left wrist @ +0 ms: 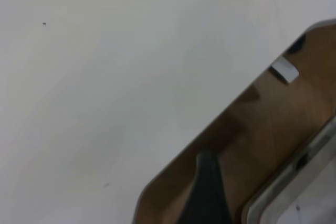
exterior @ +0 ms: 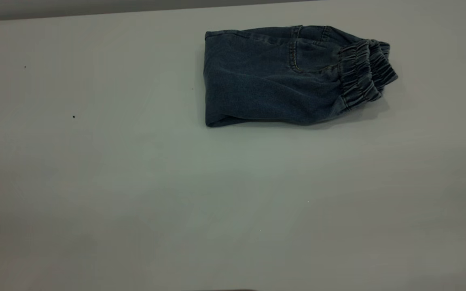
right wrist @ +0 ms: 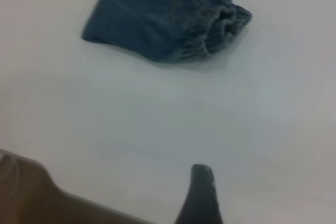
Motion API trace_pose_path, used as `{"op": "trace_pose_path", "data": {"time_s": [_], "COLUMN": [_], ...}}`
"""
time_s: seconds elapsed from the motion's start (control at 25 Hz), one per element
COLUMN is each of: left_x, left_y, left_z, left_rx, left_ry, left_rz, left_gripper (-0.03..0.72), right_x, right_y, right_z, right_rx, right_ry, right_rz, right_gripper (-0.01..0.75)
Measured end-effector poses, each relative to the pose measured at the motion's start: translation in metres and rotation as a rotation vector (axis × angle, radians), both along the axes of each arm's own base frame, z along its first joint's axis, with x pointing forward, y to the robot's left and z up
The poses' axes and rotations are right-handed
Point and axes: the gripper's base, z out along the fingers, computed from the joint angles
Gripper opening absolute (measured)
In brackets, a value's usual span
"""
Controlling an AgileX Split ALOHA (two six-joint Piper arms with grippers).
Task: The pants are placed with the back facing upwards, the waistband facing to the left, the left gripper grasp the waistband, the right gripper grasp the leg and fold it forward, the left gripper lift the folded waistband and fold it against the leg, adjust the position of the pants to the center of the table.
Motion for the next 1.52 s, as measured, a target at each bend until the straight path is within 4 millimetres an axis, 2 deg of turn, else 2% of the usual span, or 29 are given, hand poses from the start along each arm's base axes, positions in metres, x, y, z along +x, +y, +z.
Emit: {"op": "trace_pose_path", "data": {"time_s": [0.16,0.28,0.68,1.52], "left_x": [-0.005,-0.005,0.002,0.005], "left_y": [0.004,0.004,-0.001,0.001], "left_z": [0.001,0.000,-0.028,-0.029], "left_rx": [-0.020,-0.026,-0.010,-0.020], "left_ry": [-0.028,-0.035,0.036,0.045], "left_rz": [0.000,0.000,0.028,0.113], "left_gripper": [0.550,0.550,0.550,0.550], "right_x": [0.005,0.007,0.008,0.008], "right_y": [-0.001,-0.002,-0.008,-0.007], "right_z": [-0.012,-0.013,-0.014,-0.014], "right_rx": [-0.011,-0.007,0.012,0.019], "right_ry": [0.003,0.005,0.013,0.012], "right_rz": [-0.016,-0.029,-0.116,-0.113], "right_gripper": [0.509,0.509,0.509,0.501]}}
